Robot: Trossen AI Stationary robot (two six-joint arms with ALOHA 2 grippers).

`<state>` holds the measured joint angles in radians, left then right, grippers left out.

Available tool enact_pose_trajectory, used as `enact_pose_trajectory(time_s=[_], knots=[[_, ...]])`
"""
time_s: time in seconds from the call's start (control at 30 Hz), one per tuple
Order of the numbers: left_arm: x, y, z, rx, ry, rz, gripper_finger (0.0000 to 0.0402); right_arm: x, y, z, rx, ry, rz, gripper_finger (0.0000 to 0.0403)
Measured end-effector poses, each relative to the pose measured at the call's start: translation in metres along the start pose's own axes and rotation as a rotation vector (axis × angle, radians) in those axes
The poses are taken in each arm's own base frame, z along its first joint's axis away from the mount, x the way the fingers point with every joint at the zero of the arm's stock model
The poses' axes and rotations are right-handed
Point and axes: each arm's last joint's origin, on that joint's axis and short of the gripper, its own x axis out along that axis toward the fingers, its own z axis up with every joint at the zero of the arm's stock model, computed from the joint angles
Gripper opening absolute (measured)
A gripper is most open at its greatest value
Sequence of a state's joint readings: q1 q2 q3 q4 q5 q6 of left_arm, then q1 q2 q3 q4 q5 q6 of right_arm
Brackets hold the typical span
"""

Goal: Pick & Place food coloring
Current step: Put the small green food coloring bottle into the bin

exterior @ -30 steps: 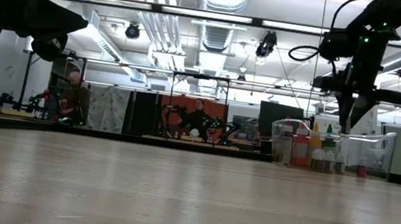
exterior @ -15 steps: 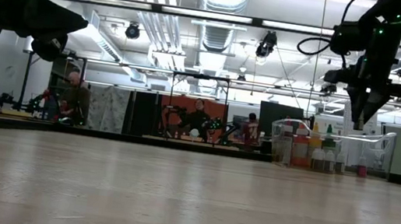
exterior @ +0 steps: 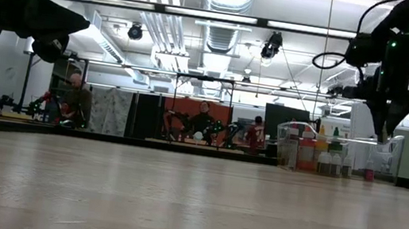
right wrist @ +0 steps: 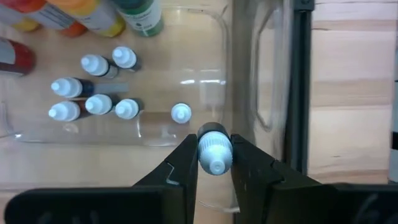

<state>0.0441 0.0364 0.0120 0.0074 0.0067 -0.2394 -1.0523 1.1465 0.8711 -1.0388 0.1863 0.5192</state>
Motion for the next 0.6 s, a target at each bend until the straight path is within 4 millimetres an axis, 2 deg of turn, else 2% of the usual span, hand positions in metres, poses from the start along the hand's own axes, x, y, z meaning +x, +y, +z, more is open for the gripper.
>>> enact_pose_trajectory(time_s=[0.6], knots=[[0.000,0.000,0.000,0.000,0.000,0.000,0.0000,0.036,-0.001,-0.007,0.041,-0.066,0.031,0.0070]])
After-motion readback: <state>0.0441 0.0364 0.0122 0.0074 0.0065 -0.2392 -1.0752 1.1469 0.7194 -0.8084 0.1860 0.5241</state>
